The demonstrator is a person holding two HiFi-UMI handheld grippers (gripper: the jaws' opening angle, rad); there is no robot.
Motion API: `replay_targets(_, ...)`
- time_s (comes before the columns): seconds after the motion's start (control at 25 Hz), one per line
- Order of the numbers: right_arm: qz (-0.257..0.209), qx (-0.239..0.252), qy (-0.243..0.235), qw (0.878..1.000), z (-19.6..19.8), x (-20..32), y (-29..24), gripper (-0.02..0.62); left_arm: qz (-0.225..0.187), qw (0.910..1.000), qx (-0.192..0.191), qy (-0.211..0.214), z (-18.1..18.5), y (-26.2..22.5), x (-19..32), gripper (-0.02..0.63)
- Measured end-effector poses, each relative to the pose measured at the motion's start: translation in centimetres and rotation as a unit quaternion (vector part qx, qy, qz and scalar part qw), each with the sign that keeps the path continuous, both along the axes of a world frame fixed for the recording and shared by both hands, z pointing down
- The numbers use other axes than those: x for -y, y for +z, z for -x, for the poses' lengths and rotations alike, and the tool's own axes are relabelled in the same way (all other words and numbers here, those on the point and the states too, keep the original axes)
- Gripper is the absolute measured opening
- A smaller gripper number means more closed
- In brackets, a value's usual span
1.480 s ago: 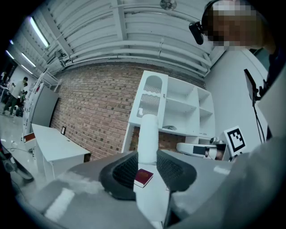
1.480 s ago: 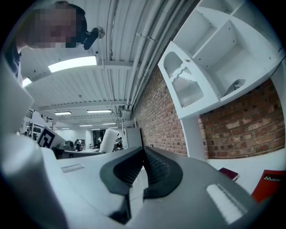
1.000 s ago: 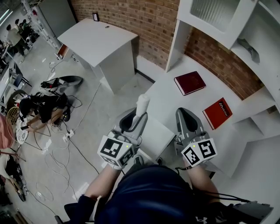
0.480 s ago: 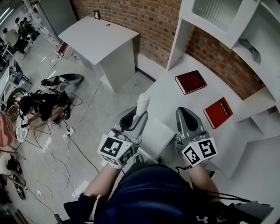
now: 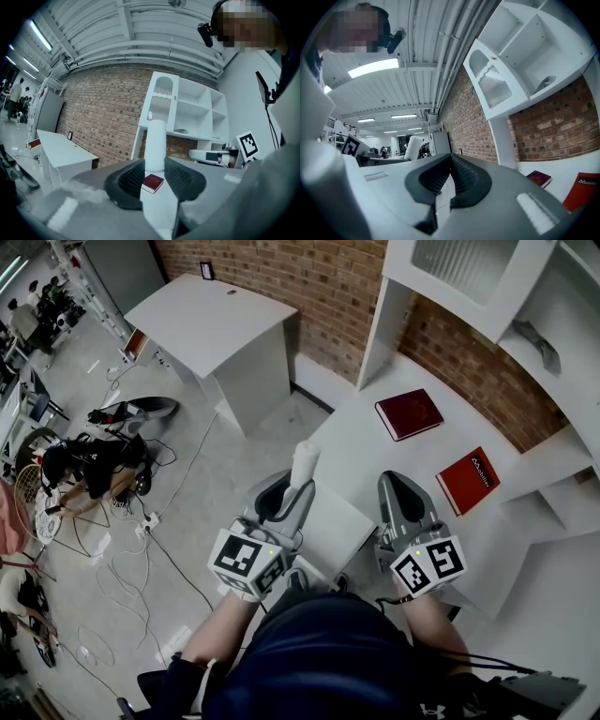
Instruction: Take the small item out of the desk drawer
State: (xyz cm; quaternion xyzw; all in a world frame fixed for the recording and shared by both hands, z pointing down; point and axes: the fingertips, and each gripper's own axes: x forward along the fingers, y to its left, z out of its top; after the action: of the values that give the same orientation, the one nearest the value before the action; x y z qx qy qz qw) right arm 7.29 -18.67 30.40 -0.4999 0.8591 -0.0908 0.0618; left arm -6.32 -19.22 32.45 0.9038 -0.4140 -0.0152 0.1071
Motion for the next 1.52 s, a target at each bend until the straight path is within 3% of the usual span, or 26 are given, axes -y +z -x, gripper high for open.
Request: replay_targets(1.52, 0.0, -0.003, -0.005, 1.0, 1.0, -0.4, 0.2, 0.002, 0.005, 1.0, 0.0, 0.003, 0.8, 0.9, -0.3, 0.138)
